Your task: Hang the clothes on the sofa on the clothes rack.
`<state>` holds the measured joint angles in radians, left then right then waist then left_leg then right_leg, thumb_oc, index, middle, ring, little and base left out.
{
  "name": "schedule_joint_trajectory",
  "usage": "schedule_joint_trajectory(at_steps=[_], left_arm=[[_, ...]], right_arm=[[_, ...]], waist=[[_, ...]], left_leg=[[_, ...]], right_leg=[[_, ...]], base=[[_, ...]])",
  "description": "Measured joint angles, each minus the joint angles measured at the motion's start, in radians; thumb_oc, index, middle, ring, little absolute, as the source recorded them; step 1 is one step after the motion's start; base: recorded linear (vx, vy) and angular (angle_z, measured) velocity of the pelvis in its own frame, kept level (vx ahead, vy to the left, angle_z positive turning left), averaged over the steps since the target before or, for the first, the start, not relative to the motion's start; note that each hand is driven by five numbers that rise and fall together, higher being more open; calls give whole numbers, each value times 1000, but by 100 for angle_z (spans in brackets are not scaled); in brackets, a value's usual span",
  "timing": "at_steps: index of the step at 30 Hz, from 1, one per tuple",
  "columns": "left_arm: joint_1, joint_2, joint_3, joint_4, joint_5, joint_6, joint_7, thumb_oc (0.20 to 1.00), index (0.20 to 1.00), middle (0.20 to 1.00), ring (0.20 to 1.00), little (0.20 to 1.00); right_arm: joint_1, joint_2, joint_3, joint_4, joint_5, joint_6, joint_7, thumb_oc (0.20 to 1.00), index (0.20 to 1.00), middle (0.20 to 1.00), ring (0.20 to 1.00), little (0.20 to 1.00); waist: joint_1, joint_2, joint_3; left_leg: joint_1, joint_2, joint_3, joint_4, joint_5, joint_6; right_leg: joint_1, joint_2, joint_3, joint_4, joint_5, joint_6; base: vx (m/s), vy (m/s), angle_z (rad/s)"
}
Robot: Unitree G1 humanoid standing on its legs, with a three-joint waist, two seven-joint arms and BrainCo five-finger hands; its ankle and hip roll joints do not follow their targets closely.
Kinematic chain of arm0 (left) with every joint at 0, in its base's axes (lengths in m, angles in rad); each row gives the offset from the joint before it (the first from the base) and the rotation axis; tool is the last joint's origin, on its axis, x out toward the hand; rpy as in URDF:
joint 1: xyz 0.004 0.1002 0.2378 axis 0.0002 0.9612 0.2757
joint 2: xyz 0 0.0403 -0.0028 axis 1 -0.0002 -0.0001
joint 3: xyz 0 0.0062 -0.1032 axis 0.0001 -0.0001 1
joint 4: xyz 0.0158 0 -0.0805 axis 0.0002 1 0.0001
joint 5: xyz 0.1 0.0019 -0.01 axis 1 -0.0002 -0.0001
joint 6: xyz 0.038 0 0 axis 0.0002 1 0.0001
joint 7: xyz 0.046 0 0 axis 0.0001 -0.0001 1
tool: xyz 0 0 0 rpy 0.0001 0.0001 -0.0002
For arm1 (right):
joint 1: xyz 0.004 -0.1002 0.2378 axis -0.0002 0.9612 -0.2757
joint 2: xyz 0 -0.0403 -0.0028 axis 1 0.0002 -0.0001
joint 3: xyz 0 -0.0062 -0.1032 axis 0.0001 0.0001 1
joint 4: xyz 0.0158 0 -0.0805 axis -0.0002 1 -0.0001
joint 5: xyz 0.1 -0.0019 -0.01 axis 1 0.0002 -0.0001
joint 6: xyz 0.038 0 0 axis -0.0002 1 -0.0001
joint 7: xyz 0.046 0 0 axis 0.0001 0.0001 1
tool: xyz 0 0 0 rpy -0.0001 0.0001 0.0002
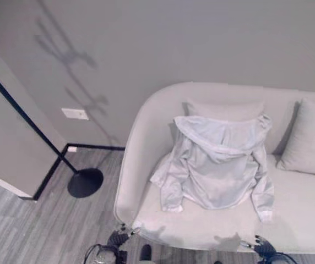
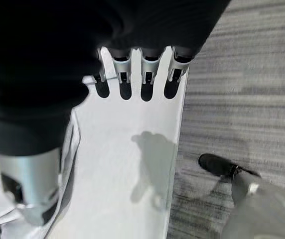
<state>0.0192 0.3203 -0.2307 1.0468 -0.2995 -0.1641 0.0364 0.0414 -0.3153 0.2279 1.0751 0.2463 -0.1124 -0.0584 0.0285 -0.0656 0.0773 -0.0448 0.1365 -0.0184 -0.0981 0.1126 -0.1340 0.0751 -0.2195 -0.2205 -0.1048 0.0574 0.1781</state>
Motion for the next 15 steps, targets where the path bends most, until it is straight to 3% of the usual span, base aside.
schedule_joint_trajectory(at_steps=[10, 15], left_arm=[[10, -4, 2, 19, 7, 0, -1, 1000, 1000, 1000, 1000, 1000], [33, 2, 2, -56, 16, 3, 0, 1000, 1000, 1000, 1000, 1000]], right_arm=[[3, 2, 6, -1, -2, 4, 7, 1000, 1000, 1000, 1000, 1000], [37, -11, 5, -137, -3, 12, 9, 1000, 1000, 1000, 1000, 1000]], waist=[[1, 5, -15], [-1, 9, -40]], left_leg=[[30, 14, 15, 0, -12, -10], [32, 17, 18, -1, -12, -9]], right_leg=[[20, 9, 10, 0, -2, 0], [19, 12, 14, 0, -1, -1]], base=[[54, 38, -5], [19, 5, -1]])
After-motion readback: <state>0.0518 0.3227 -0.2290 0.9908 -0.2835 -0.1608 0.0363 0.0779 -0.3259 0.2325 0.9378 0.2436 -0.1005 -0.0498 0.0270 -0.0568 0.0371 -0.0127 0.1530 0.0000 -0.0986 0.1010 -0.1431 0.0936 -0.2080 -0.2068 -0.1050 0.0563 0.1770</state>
